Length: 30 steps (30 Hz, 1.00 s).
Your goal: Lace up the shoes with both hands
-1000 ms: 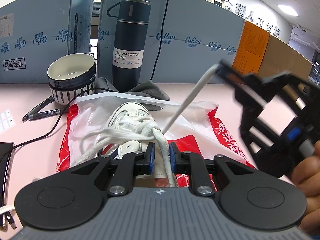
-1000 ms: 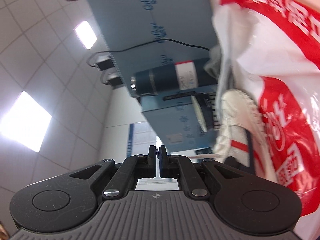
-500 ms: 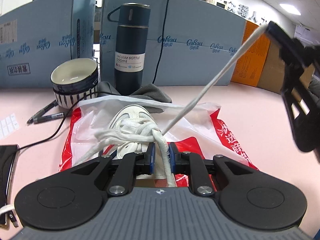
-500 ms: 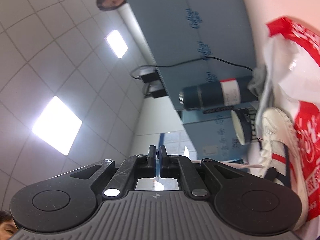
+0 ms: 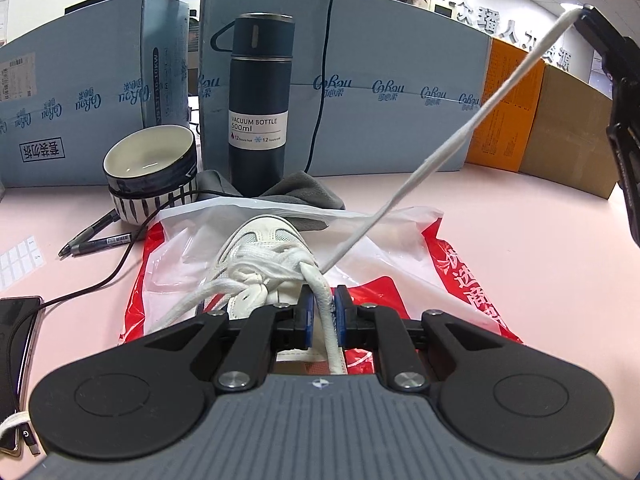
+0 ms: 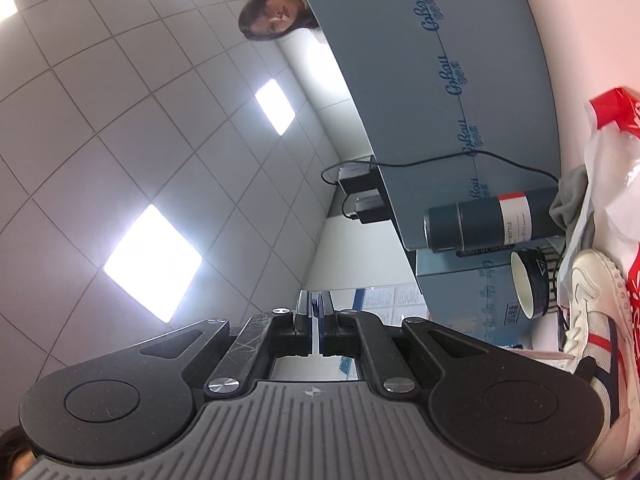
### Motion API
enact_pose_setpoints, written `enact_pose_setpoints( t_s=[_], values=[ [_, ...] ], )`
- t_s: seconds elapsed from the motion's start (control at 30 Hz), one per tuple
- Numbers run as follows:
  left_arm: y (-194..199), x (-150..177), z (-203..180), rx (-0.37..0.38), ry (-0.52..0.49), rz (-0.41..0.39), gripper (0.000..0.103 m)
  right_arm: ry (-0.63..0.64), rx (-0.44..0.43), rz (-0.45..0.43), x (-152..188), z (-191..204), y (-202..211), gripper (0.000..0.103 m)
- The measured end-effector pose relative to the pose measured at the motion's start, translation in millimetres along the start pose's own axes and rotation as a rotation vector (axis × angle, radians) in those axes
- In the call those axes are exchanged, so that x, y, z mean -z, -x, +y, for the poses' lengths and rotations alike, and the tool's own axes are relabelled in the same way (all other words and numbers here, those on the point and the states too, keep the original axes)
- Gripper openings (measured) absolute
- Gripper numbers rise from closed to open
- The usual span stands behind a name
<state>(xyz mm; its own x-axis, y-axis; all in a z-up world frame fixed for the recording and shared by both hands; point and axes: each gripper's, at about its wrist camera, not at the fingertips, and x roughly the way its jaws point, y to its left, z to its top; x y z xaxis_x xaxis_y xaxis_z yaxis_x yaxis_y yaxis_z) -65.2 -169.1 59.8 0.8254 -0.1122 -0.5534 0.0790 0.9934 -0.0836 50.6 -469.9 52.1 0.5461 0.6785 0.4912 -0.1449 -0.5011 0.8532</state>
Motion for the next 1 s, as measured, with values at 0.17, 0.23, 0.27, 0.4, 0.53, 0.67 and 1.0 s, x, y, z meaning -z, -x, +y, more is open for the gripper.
enact_pose_setpoints(
  t_s=[0.17, 0.23, 0.27, 0.4, 0.53, 0.67, 1.0],
  values=[
    [-0.5, -0.1, -0.6, -0.003, 0.002, 0.000, 0.009, -0.002, -0.005, -0.012, -2.8, 1.8, 0.7, 0.003],
    [-0.9, -0.2, -0.5, -0.003, 0.003, 0.000, 0.009, -0.003, -0.012, -0.013, -3.4, 2.6, 0.5, 0.003],
    [-1.2, -0.2, -0.4, -0.002, 0.004, 0.001, 0.009, -0.002, -0.012, -0.011, -3.7, 3.1, 0.2, 0.003],
    [-2.2, -0.8, -0.3, -0.001, 0.003, 0.005, 0.009, 0.005, -0.009, -0.009, -4.3, 5.2, -0.3, 0.003],
    [-1.3, -1.0, 0.5, 0.000, 0.004, 0.007, 0.010, 0.081, 0.051, -0.035, -7.3, 18.7, 1.9, 0.008],
    [2.0, 0.4, 3.6, 0.008, 0.010, 0.002, 0.011, 0.192, 0.076, -0.099, -13.8, 41.3, 10.4, 0.014],
    [13.8, 4.2, 9.6, 0.046, -0.012, -0.016, 0.018, 0.380, 0.295, -0.024, -2.7, 58.5, -8.8, 0.079]
  ],
)
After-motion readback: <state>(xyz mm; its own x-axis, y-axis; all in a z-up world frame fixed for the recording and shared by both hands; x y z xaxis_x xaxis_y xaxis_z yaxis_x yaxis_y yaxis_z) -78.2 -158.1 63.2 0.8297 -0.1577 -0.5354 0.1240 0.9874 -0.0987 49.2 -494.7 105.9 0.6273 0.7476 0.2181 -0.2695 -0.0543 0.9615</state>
